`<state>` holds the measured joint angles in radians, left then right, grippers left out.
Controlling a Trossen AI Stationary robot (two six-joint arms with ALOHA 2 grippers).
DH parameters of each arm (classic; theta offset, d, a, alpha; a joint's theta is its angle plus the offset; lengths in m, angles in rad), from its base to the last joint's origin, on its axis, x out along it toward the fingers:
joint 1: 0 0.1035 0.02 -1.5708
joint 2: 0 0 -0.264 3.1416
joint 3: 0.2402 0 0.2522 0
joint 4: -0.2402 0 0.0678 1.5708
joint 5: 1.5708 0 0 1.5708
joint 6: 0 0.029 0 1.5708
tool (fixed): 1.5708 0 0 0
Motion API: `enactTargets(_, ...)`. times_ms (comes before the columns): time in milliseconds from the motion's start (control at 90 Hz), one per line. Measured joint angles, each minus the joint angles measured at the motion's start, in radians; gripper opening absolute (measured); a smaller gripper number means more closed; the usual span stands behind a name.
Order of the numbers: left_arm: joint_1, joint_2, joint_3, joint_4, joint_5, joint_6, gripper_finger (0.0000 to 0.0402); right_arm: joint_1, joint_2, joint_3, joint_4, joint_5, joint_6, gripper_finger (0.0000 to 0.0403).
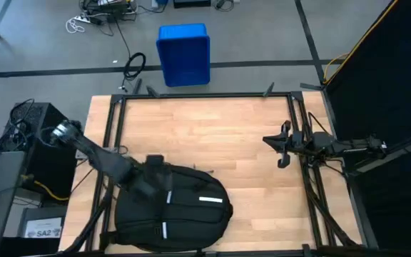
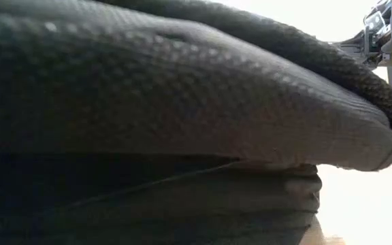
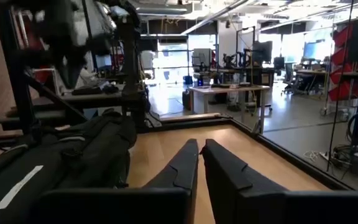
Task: Unpack backpack
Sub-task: Open the backpack
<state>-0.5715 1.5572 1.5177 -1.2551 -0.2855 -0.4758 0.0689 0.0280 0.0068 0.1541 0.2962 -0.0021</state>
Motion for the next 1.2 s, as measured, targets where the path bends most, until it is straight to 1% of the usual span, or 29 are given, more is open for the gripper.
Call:
enactTargets(78,0.0,0.067,0.014,0.1,0.071,-0.009,0.0,0.0,0.0,0.0,0.002,0.0,0.0,0.0009)
enactTargets(144,-0.001,0.114,0.029,0.184,0.115,0.026,0.0002,0.0,0.0,0.0,0.006,0.0,0.0,0.0007)
enactTargets(256,-0.001,0.166,0.056,0.201,0.169,0.112,0.0012,0.0,0.0,0.0,0.007,0.0,0.0,0.0003)
enactTargets(322,0.003,0.185,0.08,0.172,0.2,0.151,0.0023,0.0,0.0,0.0,0.008,0.0,0.0,0.0001)
enactTargets(389,0.01,0.192,0.106,0.14,0.187,0.184,0.0035,0.0,0.0,0.0,0.009,0.0,0.0,0.0001)
enactTargets(544,0.026,0.191,0.133,0.136,0.115,0.242,0.0077,0.0,0.0,0.0,0.01,0.0,0.0,0.0006)
enactTargets(644,0.034,0.191,0.133,0.134,0.114,0.288,0.0113,0.0,0.0,0.0,0.01,0.0,0.0,0.0009)
enactTargets(700,0.039,0.194,0.133,0.136,0.105,0.289,0.0136,0.0,0.0,0.0,0.011,0.0,0.0,0.0009)
enactTargets(822,0.047,0.217,0.133,0.145,0.052,0.291,0.0187,0.0,0.0,0.0,0.013,0.0,0.0,0.0004)
enactTargets(911,0.05,0.243,0.132,0.179,-0.022,0.288,0.0216,0.0,0.0,0.0,0.013,0.0,0.0,0.0001)
enactTargets(1022,0.047,0.289,0.132,0.219,-0.034,0.295,0.0232,0.0,0.0,0.0,0.013,0.0,0.0,0.0001)
enactTargets(1200,0.053,0.371,0.132,0.226,-0.044,0.335,0.0235,0.0,0.0,0.0,0.014,0.0,0.0,0.0008)
